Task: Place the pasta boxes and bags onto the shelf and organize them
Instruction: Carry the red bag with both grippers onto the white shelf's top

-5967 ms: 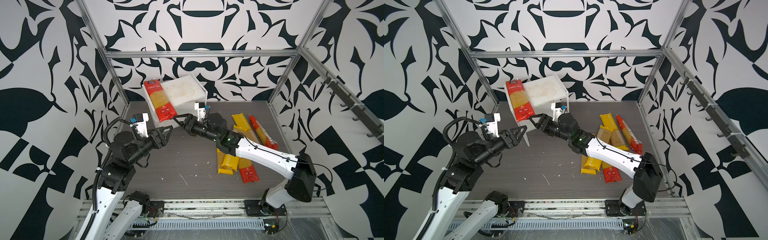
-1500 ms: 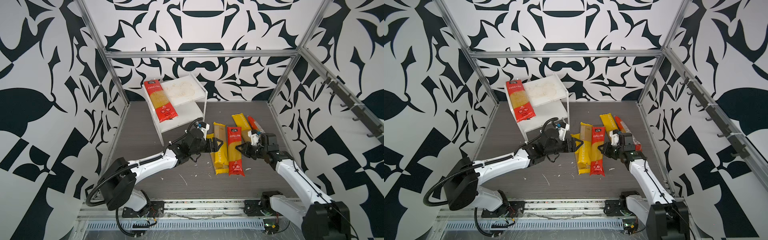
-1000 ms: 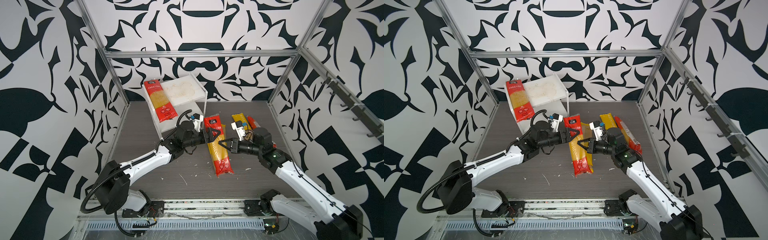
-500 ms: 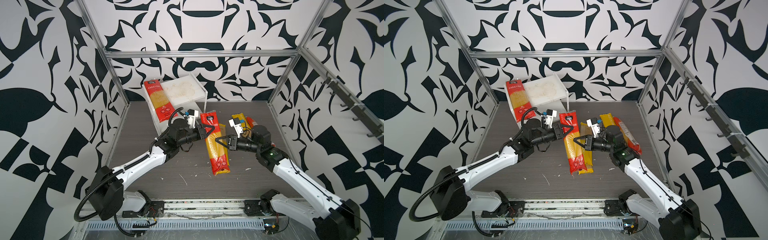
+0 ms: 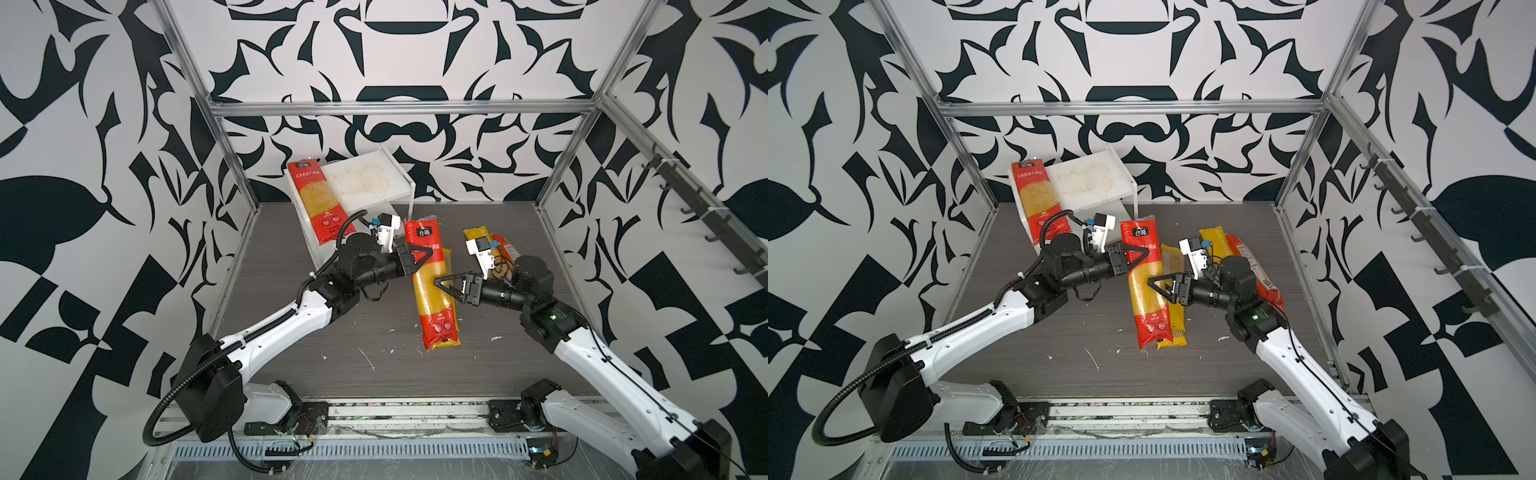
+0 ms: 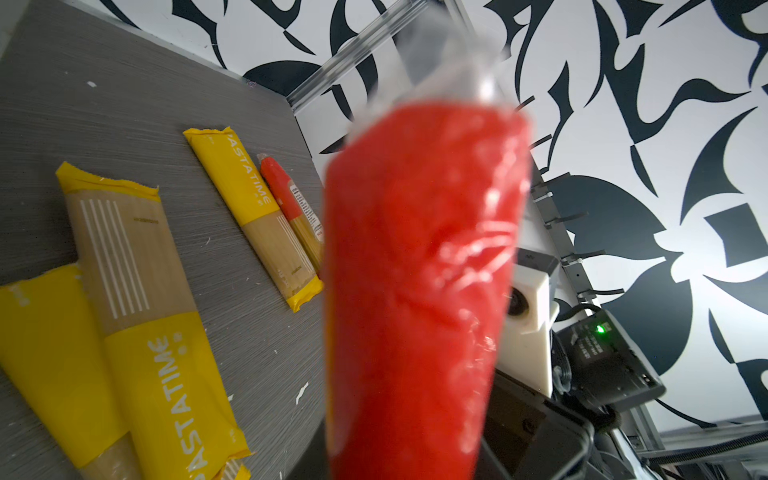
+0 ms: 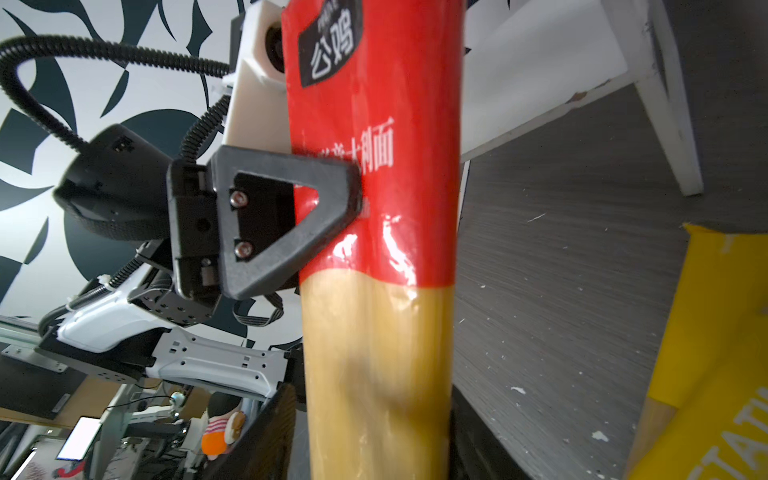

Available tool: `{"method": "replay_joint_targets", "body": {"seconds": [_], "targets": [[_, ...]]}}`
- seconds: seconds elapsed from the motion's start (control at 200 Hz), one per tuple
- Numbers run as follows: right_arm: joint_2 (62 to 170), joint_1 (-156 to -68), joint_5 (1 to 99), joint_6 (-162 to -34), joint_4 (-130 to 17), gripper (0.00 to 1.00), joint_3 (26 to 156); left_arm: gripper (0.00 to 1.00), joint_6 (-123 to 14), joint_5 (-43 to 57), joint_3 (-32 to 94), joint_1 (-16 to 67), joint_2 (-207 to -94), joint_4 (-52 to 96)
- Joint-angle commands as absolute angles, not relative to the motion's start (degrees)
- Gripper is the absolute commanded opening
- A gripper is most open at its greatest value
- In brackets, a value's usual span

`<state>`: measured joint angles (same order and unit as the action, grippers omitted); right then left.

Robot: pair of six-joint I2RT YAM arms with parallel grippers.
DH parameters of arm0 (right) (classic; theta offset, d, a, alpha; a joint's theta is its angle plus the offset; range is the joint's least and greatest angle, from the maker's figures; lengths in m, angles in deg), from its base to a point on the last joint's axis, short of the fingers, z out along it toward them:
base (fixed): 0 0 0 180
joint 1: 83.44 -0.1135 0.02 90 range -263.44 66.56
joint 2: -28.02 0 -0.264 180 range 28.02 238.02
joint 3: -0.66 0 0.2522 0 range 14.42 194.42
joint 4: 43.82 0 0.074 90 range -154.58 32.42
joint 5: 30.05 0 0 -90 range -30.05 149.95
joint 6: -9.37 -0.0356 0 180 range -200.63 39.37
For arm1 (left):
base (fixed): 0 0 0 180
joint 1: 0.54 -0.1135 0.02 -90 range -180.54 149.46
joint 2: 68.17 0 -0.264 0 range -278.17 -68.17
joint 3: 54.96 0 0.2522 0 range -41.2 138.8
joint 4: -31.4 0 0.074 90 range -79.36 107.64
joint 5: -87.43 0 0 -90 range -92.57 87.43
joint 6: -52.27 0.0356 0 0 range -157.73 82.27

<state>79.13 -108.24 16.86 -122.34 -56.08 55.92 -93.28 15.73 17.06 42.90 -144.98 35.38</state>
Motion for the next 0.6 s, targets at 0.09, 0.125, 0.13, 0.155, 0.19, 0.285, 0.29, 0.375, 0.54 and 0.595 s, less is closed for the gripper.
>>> {"method": "replay_joint_targets", "body": {"seconds": [0.09, 0.125, 0.13, 0.155, 0.19, 0.285, 0.29, 0.375, 0.54, 0.595], "targets": [[76.4, -106.9, 15.7, -118.9, -58.1, 0.65, 52.8, 0.15, -94.0, 14.9, 23.6, 42.2, -142.8, 44.1], [76.3, -106.9, 15.3, -119.1, -57.7, 0.66, 52.5, 0.14, -94.0, 14.8, 24.0, 41.7, -142.7, 44.0], [76.3, -106.9, 15.3, -119.1, -57.7, 0.66, 52.4, 0.14, -93.9, 14.8, 24.2, 41.7, -142.7, 44.0], [76.1, -107.0, 15.0, -119.5, -57.3, 0.66, 52.2, 0.13, -94.0, 14.8, 24.5, 41.4, -142.5, 43.9], [76.0, -106.9, 14.5, -120.1, -56.4, 0.66, 51.9, 0.13, -94.1, 14.7, 25.0, 41.0, -142.4, 43.9], [76.0, -106.9, 13.5, -123.1, -52.4, 0.66, 50.9, 0.12, -94.1, 14.2, 25.9, 40.0, -142.1, 44.2], [76.0, -106.9, 13.5, -123.4, -52.1, 0.66, 50.9, 0.12, -94.1, 14.2, 26.0, 40.0, -142.0, 44.2], [77.0, -107.0, 11.8, -129.1, -44.0, 0.65, 49.6, 0.13, -94.9, 13.2, 26.0, 39.2, -141.8, 45.2], [79.1, -107.0, 11.3, -137.8, -30.9, 0.6, 47.3, 0.16, -96.5, 12.1, 26.2, 36.7, -141.6, 47.4], [80.1, -107.0, 11.5, -139.9, -27.3, 0.59, 47.2, 0.17, -96.6, 11.5, 26.5, 36.2, -141.6, 47.5]]}}
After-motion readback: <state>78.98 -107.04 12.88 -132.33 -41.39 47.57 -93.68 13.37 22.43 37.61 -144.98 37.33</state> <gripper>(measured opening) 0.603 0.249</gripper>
